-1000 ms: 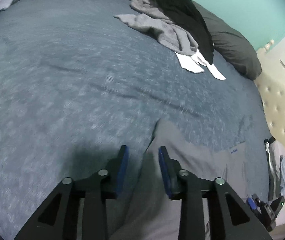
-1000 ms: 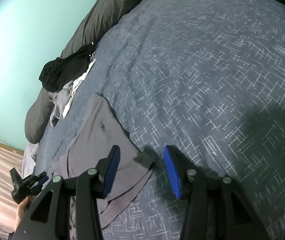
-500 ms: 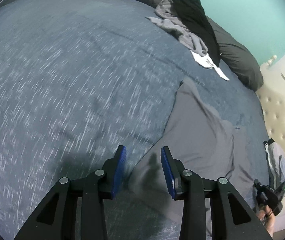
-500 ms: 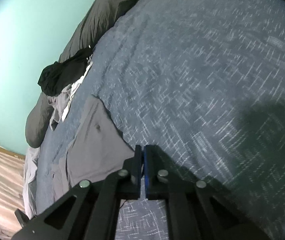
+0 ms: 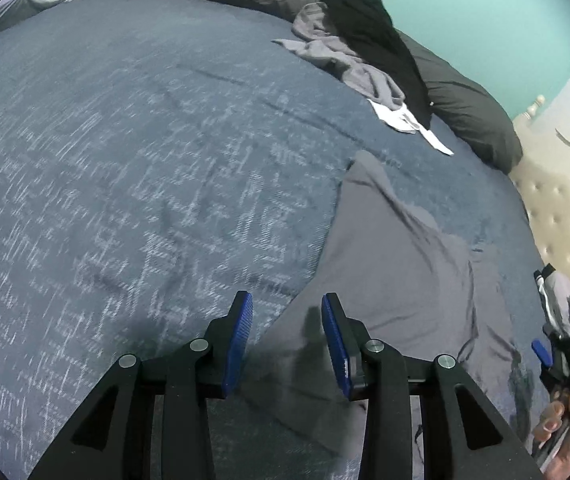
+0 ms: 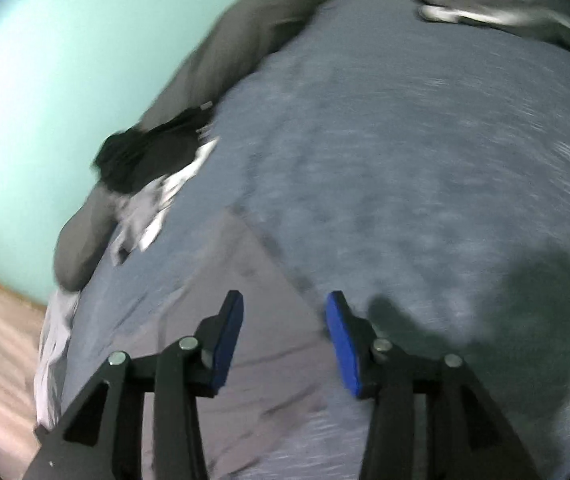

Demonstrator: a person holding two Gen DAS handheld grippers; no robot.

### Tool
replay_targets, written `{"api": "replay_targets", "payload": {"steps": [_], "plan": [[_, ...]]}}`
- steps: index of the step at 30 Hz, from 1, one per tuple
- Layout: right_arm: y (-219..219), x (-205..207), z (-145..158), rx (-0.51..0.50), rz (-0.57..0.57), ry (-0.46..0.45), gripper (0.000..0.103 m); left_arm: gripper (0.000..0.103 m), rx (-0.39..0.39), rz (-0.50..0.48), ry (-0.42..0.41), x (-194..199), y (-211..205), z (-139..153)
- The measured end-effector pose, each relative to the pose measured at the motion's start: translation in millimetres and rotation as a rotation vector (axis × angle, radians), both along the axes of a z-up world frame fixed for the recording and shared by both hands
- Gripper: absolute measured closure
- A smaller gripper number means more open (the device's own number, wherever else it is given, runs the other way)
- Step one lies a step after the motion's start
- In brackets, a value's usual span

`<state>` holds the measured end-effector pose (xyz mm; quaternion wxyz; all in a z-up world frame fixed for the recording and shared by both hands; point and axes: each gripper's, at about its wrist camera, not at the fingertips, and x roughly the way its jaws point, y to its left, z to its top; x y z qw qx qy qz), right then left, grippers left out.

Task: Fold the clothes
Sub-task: 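Grasp the briefs' fabric with the right tool and spread it out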

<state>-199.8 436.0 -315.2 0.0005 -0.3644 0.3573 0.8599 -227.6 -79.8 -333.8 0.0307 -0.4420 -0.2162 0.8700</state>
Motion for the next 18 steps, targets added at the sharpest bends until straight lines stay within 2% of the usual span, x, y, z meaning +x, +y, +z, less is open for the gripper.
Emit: {"api": "replay_targets", "payload": {"steps": [6, 9, 13, 18], "plan": [[-76, -30, -5, 0.001, 0.239, -0.039, 0.058, 0.064, -0.004, 0.001, 0.011, -5, 3, 1], [-111, -42, -8, 0.047, 0.323, -0.063, 0.058, 0.064, -0.003, -0.004, 0.008, -8, 2, 0], [-144, -51, -13, 0.09, 0.387, -0.073, 0.058, 0.064, 0.007, 0.001, 0.009, -10, -2, 0], [-166, -55, -19, 0.155, 0.433, -0.084, 0.071, 0.064, 0.026, -0.011, 0.01, -9, -1, -1]]}}
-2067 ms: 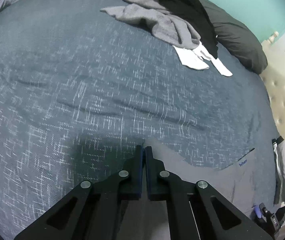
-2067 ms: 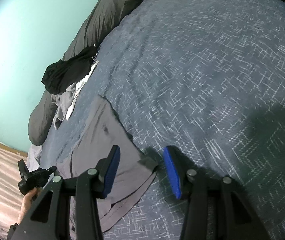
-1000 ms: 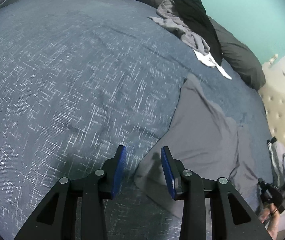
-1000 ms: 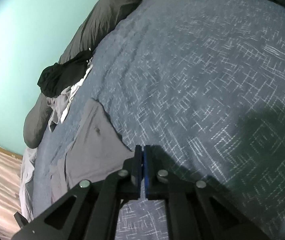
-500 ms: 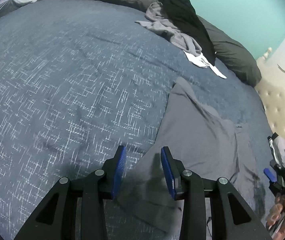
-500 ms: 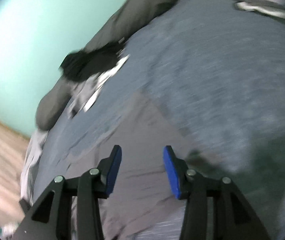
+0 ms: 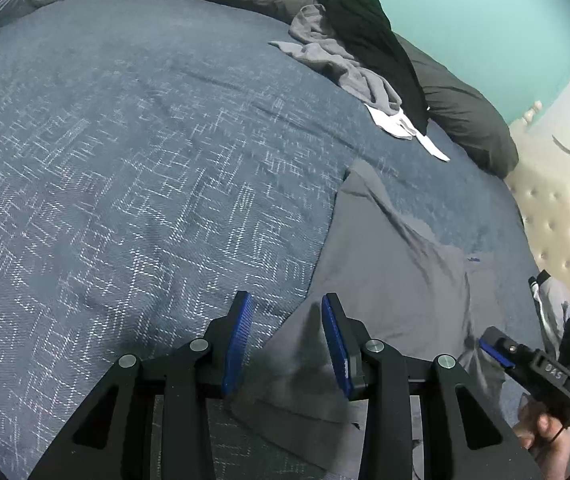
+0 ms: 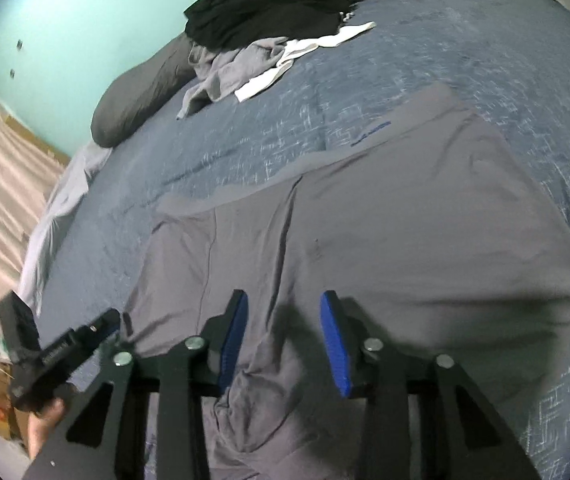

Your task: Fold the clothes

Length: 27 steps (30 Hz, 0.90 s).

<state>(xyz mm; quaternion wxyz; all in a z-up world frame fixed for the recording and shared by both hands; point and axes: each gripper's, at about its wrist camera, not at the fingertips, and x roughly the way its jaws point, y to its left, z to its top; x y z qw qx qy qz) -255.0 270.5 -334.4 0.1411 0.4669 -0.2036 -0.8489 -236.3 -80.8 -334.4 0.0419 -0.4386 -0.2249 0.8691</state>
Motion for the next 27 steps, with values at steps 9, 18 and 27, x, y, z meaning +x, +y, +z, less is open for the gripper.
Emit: {"api": "replay_targets", "payload": {"steps": [9, 18, 27], "plan": [[-12, -11, -9, 0.071, 0.022, -0.007, 0.097, 0.064, 0.001, -0.013, -0.007, 0, 0, -2], [-5, -7, -17, 0.033, 0.008, -0.017, 0.102, 0.064, 0.0, -0.01, -0.008, -1, -1, -3], [20, -5, -20, -0.109, -0.067, -0.048, 0.102, 0.064, -0.023, -0.018, -0.033, -5, 1, -7]]}}
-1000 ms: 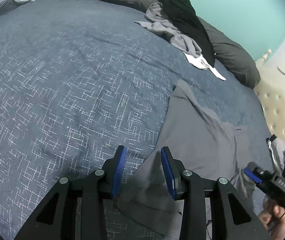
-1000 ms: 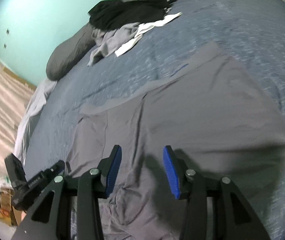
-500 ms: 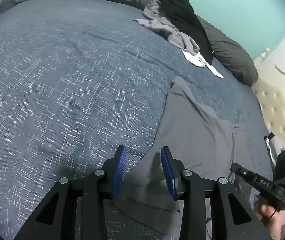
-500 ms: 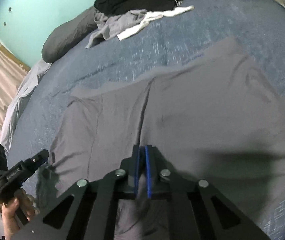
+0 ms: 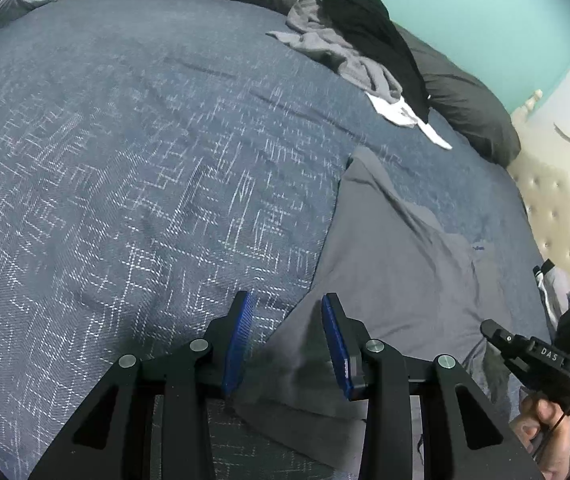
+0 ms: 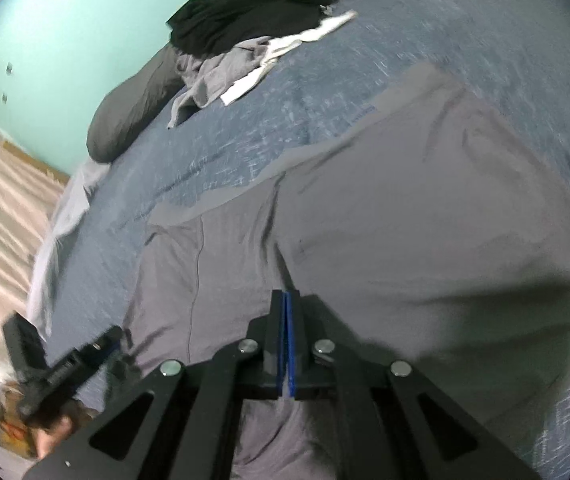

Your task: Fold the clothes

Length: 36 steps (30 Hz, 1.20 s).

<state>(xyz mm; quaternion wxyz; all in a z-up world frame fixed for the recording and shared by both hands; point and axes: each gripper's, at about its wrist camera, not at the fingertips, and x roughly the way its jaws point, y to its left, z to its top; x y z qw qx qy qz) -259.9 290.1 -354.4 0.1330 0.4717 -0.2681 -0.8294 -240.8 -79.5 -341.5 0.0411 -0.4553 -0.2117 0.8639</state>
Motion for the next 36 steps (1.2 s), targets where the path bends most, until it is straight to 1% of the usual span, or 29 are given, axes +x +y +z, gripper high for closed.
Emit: {"api": "replay_targets", "payload": {"steps": [3, 7, 10, 12, 15, 17, 20, 22, 23, 24, 25, 26, 29, 31, 32, 33, 34, 35, 36], "plan": [[5, -1, -9, -0.04, -0.012, -0.034, 0.102, 0.064, -0.016, -0.005, -0.008, -1, 2, -2], [4, -1, -8, -0.043, -0.014, -0.037, 0.102, 0.064, -0.015, -0.004, -0.011, -2, 2, -3], [7, 0, -11, -0.077, -0.034, -0.055, 0.102, 0.064, -0.017, -0.006, -0.011, -2, 2, -3], [8, 0, -13, -0.082, -0.038, -0.062, 0.102, 0.064, -0.015, -0.006, -0.011, -2, 2, -4], [11, -2, -11, -0.12, -0.048, -0.055, 0.101, 0.064, -0.012, -0.006, -0.011, -2, 1, -4], [16, -1, -6, -0.108, -0.072, -0.047, 0.101, 0.064, -0.012, -0.006, -0.011, -2, 1, -4], [22, -2, 3, -0.033, -0.093, -0.029, 0.1, 0.064, -0.013, -0.005, -0.011, -1, 1, -3], [19, -3, 5, 0.001, -0.08, -0.027, 0.098, 0.064, -0.012, -0.004, -0.011, -2, 1, -3], [18, -3, 5, 0.015, -0.07, -0.027, 0.091, 0.064, -0.012, -0.003, -0.011, -2, 2, -3], [14, -3, 6, 0.03, -0.056, -0.023, 0.082, 0.063, -0.011, -0.002, -0.011, -2, 2, -3], [10, -4, 7, 0.046, -0.038, -0.018, 0.077, 0.063, -0.01, -0.003, -0.01, -2, 2, -3], [5, -3, 9, 0.07, -0.019, -0.011, 0.074, 0.062, -0.01, -0.004, -0.01, -2, 2, -3], [-10, -4, 10, 0.178, 0.026, 0.01, 0.074, 0.061, -0.007, -0.006, -0.009, -2, 2, -3], [-12, -4, 6, 0.208, 0.034, 0.008, 0.074, 0.061, -0.005, -0.008, -0.009, -2, 2, -2], [-12, -4, 4, 0.217, 0.036, 0.007, 0.076, 0.061, -0.004, -0.008, -0.009, -2, 2, -2], [-11, -3, 3, 0.224, 0.038, 0.008, 0.083, 0.061, -0.002, -0.008, -0.009, -2, 1, -2], [-11, -3, 1, 0.232, 0.039, 0.009, 0.087, 0.061, -0.002, -0.008, -0.009, -1, 1, -2], [-11, -2, 0, 0.24, 0.041, 0.01, 0.093, 0.061, 0.0, -0.008, -0.009, 0, 1, -2], [-11, -2, -1, 0.243, 0.041, 0.014, 0.096, 0.061, -0.001, -0.008, -0.009, 0, 1, -2]]}}
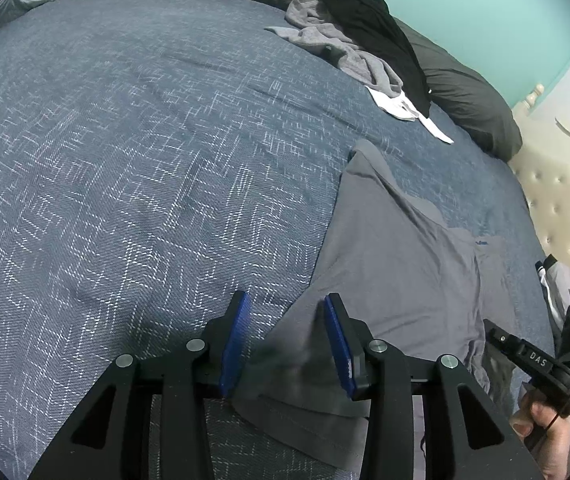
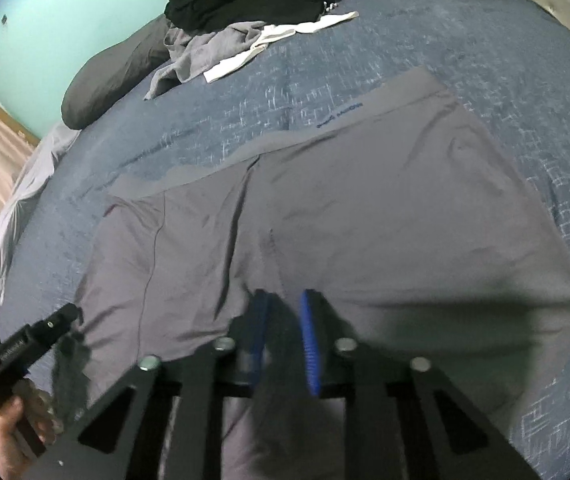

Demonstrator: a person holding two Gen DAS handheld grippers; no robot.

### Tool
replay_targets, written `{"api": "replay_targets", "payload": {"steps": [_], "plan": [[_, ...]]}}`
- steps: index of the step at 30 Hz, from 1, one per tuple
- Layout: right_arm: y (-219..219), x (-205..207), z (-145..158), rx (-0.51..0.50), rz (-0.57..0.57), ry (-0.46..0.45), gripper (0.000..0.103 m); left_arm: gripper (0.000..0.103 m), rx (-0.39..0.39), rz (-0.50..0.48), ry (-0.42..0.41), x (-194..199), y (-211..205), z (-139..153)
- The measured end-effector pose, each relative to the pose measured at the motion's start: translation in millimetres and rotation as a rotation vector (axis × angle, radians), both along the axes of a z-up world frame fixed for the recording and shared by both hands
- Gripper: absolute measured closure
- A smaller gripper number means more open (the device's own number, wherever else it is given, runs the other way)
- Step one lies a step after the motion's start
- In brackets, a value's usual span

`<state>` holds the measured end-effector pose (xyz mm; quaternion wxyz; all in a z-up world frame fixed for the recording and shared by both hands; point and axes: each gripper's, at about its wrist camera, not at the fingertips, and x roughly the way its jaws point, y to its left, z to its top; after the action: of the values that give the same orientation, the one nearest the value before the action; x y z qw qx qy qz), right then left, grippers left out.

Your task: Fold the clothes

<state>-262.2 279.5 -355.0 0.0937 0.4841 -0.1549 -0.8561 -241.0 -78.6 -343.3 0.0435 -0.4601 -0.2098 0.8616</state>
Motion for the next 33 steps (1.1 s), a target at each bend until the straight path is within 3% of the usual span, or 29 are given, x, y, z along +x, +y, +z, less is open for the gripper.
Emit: {"api": "replay_targets", "payload": {"steps": [3, 14, 19, 22, 23, 24, 28, 30, 33], "plan": [[0, 0, 2, -0.002, 0.0, 0.015, 0.103, 0.061, -0.001, -0.001, 0.0, 1, 0, 0], [15, 1, 7, -0.047, -0.041, 0.041, 0.103, 0.061, 0.002, 0.001, -0.003, 0, 0, -1], [8, -3, 0, -0.086, -0.021, -0.005, 0.101, 0.061, 0.005, 0.0, -0.002, 0, 0, -1], [2, -3, 2, -0.064, -0.006, -0.004, 0.087, 0.061, 0.002, 0.0, -0.002, 0, 0, -1], [1, -2, 3, -0.056, -0.004, 0.001, 0.076, 0.061, 0.003, 0.0, -0.002, 0, 0, -1], [-1, -2, 4, -0.039, -0.001, 0.005, 0.075, 0.061, 0.004, 0.0, -0.002, 0, 0, -1], [-6, -2, 1, 0.012, 0.014, 0.011, 0.075, 0.061, 0.006, -0.001, -0.002, 1, 0, -1], [-8, -1, -1, 0.037, 0.021, 0.016, 0.087, 0.061, 0.005, -0.001, -0.002, 1, 0, -1], [-8, 1, -4, 0.054, 0.032, 0.023, 0.096, 0.061, 0.004, -0.002, -0.002, 1, 0, -2]]}}
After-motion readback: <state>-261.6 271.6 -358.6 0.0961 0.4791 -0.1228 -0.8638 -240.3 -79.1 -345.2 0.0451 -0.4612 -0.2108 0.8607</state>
